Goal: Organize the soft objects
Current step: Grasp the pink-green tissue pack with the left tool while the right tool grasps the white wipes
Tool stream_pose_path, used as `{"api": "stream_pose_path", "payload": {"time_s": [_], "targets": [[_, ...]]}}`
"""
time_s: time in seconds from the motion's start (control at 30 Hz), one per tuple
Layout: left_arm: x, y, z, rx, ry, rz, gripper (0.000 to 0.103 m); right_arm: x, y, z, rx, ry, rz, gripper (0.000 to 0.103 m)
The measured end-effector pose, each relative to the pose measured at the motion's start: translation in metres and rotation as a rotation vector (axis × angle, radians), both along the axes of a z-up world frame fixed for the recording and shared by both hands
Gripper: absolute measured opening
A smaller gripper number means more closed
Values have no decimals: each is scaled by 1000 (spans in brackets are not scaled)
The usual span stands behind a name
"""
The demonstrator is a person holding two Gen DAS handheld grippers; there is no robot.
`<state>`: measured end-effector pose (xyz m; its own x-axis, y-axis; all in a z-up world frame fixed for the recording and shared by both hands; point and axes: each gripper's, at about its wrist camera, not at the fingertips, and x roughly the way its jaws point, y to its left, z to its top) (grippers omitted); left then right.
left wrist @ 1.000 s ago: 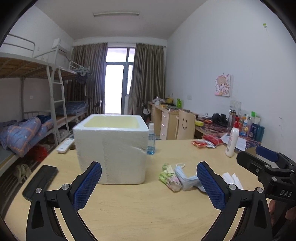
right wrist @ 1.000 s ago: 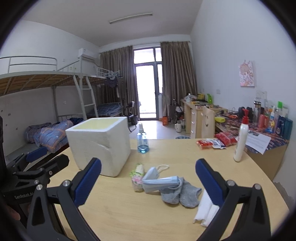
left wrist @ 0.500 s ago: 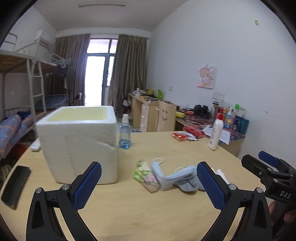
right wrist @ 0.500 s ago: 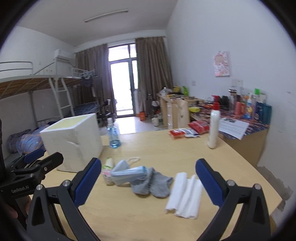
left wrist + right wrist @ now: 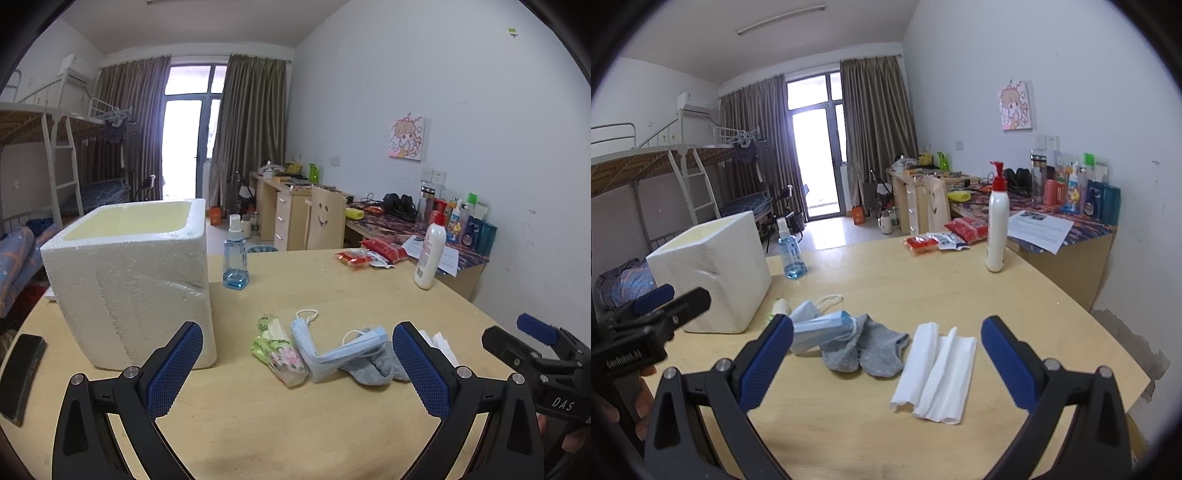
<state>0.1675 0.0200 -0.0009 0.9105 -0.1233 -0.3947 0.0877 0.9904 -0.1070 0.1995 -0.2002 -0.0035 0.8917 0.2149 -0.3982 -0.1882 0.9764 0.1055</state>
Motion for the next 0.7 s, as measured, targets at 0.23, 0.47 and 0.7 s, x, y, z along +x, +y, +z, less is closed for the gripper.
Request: {"api": "stream_pose_path", "payload": {"time_s": [0.23,0.47,0.7], "targets": [[19,-6,-9,8,39,-3,103,16,-7,-9,-6,52,-17,103],[46,-6,-23,-5,113,7,103,31,-12,-18,-11,101,-13,103],[69,-5,-36,-19,167,63,100,41,-13,-27,-16,147,15,102]]}}
